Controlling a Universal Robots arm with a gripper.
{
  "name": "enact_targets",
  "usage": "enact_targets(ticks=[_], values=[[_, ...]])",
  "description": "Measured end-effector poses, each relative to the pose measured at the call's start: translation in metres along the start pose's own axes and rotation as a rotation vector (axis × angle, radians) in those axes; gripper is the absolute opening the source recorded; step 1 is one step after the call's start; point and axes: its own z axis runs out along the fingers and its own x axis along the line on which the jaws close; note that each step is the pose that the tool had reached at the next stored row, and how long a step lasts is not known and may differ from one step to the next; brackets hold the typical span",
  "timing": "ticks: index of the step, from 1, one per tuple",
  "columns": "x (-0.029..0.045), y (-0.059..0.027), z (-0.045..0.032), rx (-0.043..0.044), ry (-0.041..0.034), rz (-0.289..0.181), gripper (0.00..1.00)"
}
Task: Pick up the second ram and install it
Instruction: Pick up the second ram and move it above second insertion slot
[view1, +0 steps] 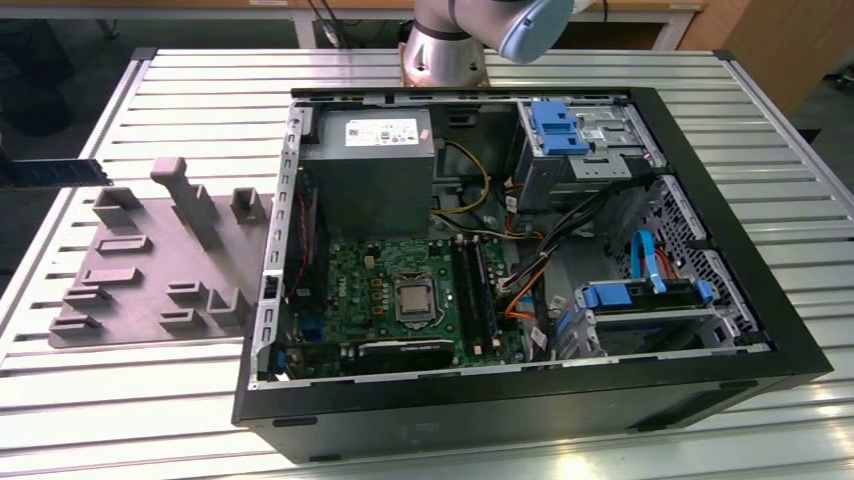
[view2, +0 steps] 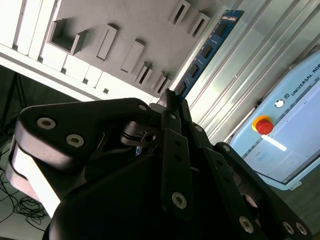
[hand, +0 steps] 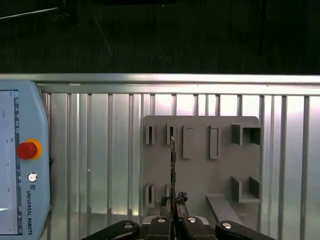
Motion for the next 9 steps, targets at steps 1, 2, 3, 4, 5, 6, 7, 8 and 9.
enact_targets(ticks=[1,2,3,4,5,6,7,8,9], values=[[0.0001,0.0,-0.0015,0.0,0.0,0.0,0.14],[0.0001,-0.0001,-0.0031,0.0001,-0.0001,0.0,0.14],[0.0001,-0.0002,-0.0044,0.0,-0.0001,0.0,0.14],[0.0002,-0.0002,-0.0058,0.0001,-0.0001,0.0,0.14],[0.0002,-0.0002,-0.0072,0.0002,-0.0001,0.0,0.14],[0.0003,-0.0003,-0.0086,0.0001,-0.0001,0.0,0.14],[0.0004,-0.0003,-0.0098,0.0002,-0.0001,0.0,0.14],[0.0004,-0.0003,-0.011,0.0002,-0.0001,0.0,0.14],[0.0005,-0.0004,-0.0122,0.0,0.0,0.0,0.14]])
